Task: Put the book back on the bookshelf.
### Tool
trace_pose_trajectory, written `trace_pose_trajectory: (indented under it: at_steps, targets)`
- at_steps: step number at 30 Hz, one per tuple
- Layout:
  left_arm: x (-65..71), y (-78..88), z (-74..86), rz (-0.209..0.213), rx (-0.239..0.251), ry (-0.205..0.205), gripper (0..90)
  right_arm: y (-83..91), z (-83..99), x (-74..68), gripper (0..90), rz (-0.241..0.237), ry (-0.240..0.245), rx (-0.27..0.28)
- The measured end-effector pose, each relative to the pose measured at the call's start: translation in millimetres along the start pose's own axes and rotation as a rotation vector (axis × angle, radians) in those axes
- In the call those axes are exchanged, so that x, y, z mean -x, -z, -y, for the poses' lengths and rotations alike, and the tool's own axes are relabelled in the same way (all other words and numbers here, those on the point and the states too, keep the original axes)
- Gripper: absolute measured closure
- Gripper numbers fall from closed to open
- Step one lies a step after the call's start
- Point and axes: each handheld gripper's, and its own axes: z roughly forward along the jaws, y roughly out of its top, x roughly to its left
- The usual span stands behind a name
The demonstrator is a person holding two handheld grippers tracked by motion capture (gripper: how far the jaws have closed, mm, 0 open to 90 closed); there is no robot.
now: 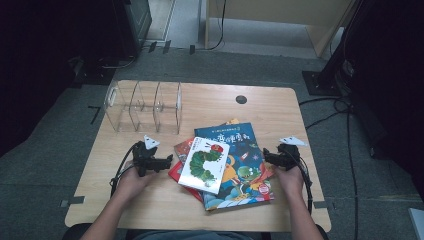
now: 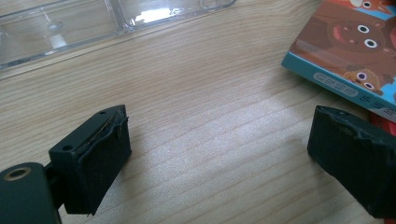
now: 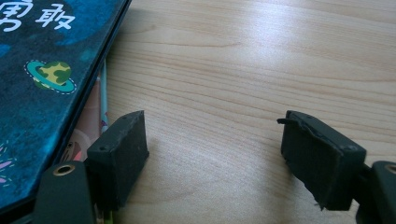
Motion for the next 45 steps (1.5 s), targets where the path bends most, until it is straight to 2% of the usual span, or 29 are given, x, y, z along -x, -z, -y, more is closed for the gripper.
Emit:
trace_pose_trajectory:
  at_steps: [13,17,18,21,23,25,28,31,34,39,43,45]
  targets:
    - [-3.2,2.2,-0.1,0.029,-0.015,-0.031,6.9,0.9,-0.8,0.1,23.7,-0.003,0.0,-0.01]
    - [-5.0,5.7,-5.2,0.034,-0.048,-0.021,18.6,4.1,-3.4,1.4,28.4,-0.015,-0.019,-0.037]
    - [-6.8,7.1,-7.6,0.059,-0.064,-0.002,18.8,5.2,-4.0,2.3,30.3,-0.023,-0.031,-0.042]
    - [-10.4,10.9,-10.8,0.096,-0.094,0.005,25.8,8.2,-8.4,5.5,34.2,-0.035,-0.074,-0.081]
    - [-13.5,13.3,-11.6,0.114,-0.117,0.016,25.9,10.5,-12.2,7.5,38.2,-0.049,-0.09,-0.108]
    - [-17.4,16.4,-11.8,0.127,-0.13,0.034,28.0,12.9,-13.7,7.8,41.2,-0.048,-0.093,-0.106]
    - [-21.9,22.7,-14.2,0.168,-0.128,0.056,31.1,19.8,-17.8,5.0,47.6,-0.035,-0.09,-0.094]
    - [-22.8,28.0,-18.8,0.202,-0.137,0.083,32.4,27.3,-22.6,2.8,54.0,-0.059,-0.117,-0.091]
    - [-19.7,31.2,-24.0,0.217,-0.154,0.086,32.4,33.4,-26.2,-3.2,60.5,-0.087,-0.098,-0.082]
    - [-9.5,38.6,-31.5,0.234,-0.135,0.058,30.7,40.8,-29.2,-15.1,67.4,-0.139,-0.092,-0.068]
    - [-1.0,41.6,-36.5,0.259,-0.129,0.053,30.2,45.7,-30.0,-22.8,71.7,-0.157,-0.072,-0.06]
    - [3.2,42.8,-39.0,0.276,-0.122,0.063,30.1,48.4,-30.0,-27.1,74.8,-0.166,-0.06,-0.052]
